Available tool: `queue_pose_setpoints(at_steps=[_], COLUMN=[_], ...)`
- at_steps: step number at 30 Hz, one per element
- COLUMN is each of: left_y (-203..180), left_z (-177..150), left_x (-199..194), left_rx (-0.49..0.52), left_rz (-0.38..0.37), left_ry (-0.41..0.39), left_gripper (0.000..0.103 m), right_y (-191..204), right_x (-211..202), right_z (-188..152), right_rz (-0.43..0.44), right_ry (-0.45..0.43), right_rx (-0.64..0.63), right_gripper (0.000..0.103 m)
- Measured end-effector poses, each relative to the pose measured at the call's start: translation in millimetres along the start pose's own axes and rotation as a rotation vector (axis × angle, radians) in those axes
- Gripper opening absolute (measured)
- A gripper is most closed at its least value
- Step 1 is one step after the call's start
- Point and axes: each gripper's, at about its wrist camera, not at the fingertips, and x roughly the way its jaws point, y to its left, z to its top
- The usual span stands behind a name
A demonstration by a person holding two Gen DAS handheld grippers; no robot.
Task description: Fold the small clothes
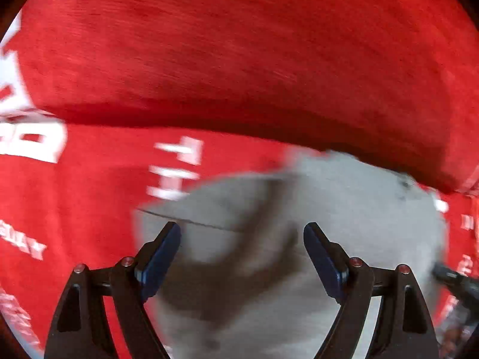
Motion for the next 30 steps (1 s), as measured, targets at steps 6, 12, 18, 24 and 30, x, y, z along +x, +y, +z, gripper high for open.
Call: queue_pose_setpoints(at_steps=[6,12,18,24,30], left_y=[31,34,49,60,84], left_z=[-23,-94,-133,-139,-143], left_x=[-31,-54,-39,-24,-55], left_rx=[-0.052,-0.020,-0.046,-0.069,-0.068], left_rz=[-0.044,-0.151,-0.203,-0.247,-0.341], left_ry=[0.038,0.148,0.214,0.247,0.204], left_gripper=[0.086,0.086,0.062,0.018,0.012], right_y=[13,52,55,41,64], right_x=[-19,17,63,71,54], right_z=[-22,-100,-181,-186,-155], right_rz=[0.099,0.319,0.377,0.430,0.350], right_ry=[0.019,0.222,0.349,0.238,0.193], right_rx=[-0.014,0.051,0.235,0.431,0.287], right_gripper=[0.048,0.057,0.057,0.057,0.008])
